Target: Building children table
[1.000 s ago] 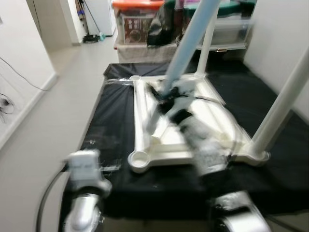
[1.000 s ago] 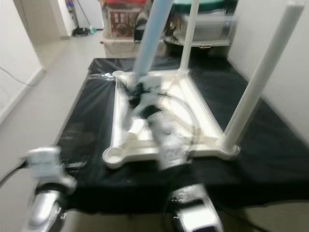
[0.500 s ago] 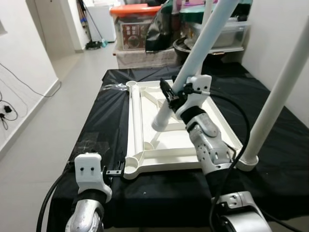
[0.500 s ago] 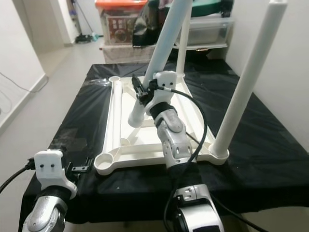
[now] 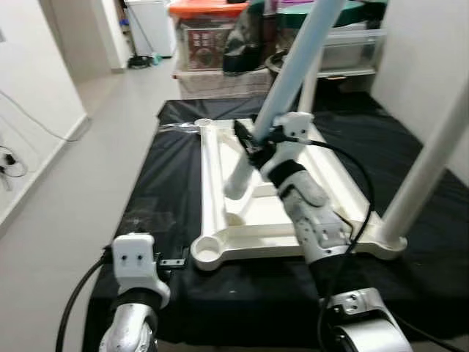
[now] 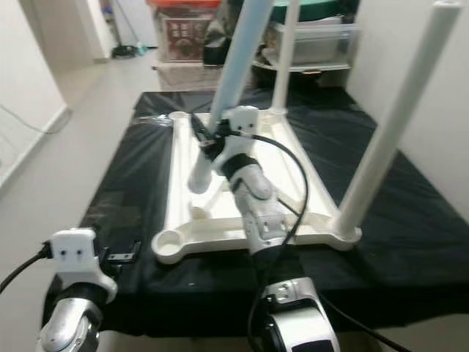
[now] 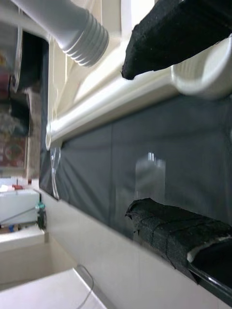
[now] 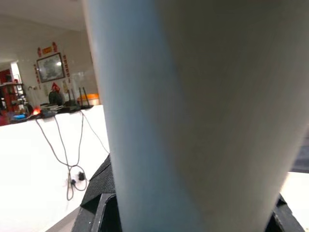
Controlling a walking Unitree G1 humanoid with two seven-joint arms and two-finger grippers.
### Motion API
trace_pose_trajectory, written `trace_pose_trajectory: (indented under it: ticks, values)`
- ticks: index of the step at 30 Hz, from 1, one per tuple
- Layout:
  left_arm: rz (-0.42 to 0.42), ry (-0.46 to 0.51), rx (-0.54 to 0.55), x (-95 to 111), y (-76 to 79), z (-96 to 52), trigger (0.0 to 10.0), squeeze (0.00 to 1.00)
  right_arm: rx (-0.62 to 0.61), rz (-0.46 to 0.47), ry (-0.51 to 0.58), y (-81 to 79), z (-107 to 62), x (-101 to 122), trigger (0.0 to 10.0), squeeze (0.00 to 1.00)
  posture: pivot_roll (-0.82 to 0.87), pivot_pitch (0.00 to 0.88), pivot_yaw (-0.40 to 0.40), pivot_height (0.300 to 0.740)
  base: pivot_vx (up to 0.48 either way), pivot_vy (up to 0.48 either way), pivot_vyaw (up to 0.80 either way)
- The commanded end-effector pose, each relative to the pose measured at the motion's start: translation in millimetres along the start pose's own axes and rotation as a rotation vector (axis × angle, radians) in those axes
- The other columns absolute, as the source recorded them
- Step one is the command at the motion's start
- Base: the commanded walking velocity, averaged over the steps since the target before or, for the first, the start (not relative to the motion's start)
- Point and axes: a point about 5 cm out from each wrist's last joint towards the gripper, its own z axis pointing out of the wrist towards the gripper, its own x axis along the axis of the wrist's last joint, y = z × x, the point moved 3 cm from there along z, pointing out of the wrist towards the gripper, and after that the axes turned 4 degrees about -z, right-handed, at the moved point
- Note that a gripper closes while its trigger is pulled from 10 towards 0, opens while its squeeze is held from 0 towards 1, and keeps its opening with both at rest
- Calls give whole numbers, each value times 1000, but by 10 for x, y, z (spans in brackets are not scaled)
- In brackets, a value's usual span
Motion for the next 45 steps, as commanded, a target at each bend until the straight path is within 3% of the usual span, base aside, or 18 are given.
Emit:
trace_pose_trajectory:
  ticks: [1,25,27,32,34,35,36,39,41,42,43,45]
  values:
    - [6,-1,18,-2,-37,-7,10000,0,24,7,9,-84,16,12,10000,0,52,45,-2,740,0,0,0]
    - [9,0,18,13,-43,-14,10000,0,81,32,-1,-43,74,30,10000,0,92,44,9,740,0,0,0]
    - [9,-12,9,-9,-13,-61,10000,0,177,70,-37,76,175,75,10000,0,95,76,1,740,0,0,0]
    - [6,-28,-14,-39,34,-118,10000,0,193,107,-59,290,263,163,10000,0,100,89,-6,740,0,0,0]
    - [4,-46,-69,-59,127,-211,10000,0,247,199,-75,475,306,310,10000,0,114,119,-8,740,0,0,0]
    - [4,-46,-69,-59,127,-211,10000,0,247,199,-75,475,306,310,10000,0,114,119,-8,740,0,0,0]
    - [-1,-56,-96,-65,169,-258,10000,0,328,219,-87,492,284,368,10000,0,120,131,-8,740,0,0,0]
    - [-1,-56,-96,-65,169,-258,10000,0,328,219,-87,492,284,368,10000,0,120,131,-8,740,0,0,0]
    - [-5,-80,-164,-81,253,-354,10000,0,636,230,-144,377,85,394,10000,0,125,150,2,740,0,0,0]
    - [-5,-80,-164,-81,253,-354,10000,0,636,230,-144,377,85,394,10000,0,125,150,2,740,0,0,0]
    - [-13,-91,-192,-81,281,-408,10000,0,750,236,-166,326,-13,384,10000,0,132,166,10,740,0,0,0]
    - [-13,-91,-192,-81,281,-408,10000,0,750,236,-166,326,-13,384,10000,0,132,166,10,740,0,0,0]
